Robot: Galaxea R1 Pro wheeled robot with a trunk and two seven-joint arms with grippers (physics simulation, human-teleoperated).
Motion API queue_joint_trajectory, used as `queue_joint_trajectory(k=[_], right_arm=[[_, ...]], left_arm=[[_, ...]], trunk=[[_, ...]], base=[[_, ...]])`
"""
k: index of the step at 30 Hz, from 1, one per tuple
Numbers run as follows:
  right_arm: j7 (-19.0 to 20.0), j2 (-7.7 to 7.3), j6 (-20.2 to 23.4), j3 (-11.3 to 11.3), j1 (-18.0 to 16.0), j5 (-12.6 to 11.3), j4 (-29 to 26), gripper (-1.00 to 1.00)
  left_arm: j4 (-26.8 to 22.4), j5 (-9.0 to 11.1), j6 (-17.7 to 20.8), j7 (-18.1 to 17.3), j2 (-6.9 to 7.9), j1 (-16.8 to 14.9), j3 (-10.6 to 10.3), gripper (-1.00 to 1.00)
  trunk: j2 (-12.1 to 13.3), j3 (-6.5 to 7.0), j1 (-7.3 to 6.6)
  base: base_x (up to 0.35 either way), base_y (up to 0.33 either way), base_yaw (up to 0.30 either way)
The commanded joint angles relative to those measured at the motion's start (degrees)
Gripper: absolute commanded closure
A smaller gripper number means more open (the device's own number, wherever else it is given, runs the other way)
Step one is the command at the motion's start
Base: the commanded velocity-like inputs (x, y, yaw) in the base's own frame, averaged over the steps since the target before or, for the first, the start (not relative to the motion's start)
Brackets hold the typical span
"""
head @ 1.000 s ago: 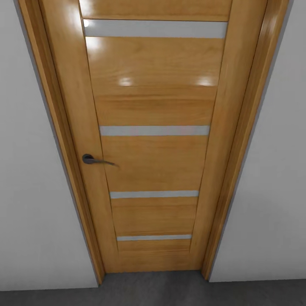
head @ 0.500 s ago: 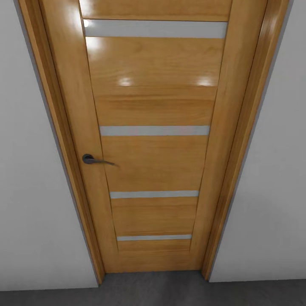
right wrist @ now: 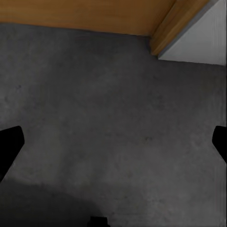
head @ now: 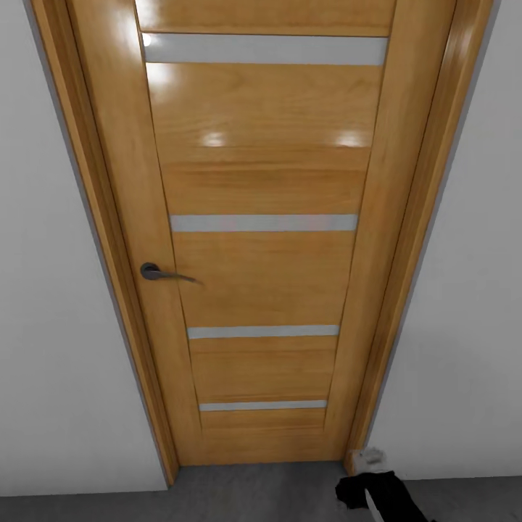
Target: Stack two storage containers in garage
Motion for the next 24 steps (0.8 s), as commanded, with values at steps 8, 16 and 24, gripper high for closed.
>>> queue_joint_trajectory(k=[8,16,24], right_arm=[[0.11,2.97,21.7,4.16,-2.27,0.74,-25.41,-1.0],[-0.25,7.01,23.51,15.84,-9.09,1.09,-35.68,-1.0],[-3.6,10.62,23.51,29.78,-13.36,12.5,-37.55,-1.0]], left_arm=[[-0.07,0.1,-0.09,-0.03,-0.03,0.01,0.17,-1.0],[-0.07,0.02,-0.15,-0.23,-0.03,0.01,0.14,-1.0],[-0.13,-0.04,-0.17,-0.5,0.03,0.01,0.04,-1.0]], trunk=[[-0.03,-0.06,0.0],[-0.03,-0.06,0.0],[-0.03,-0.06,0.0]], base=[[0.0,0.0,0.0],[0.0,0.0,0.0],[0.0,0.0,0.0]])
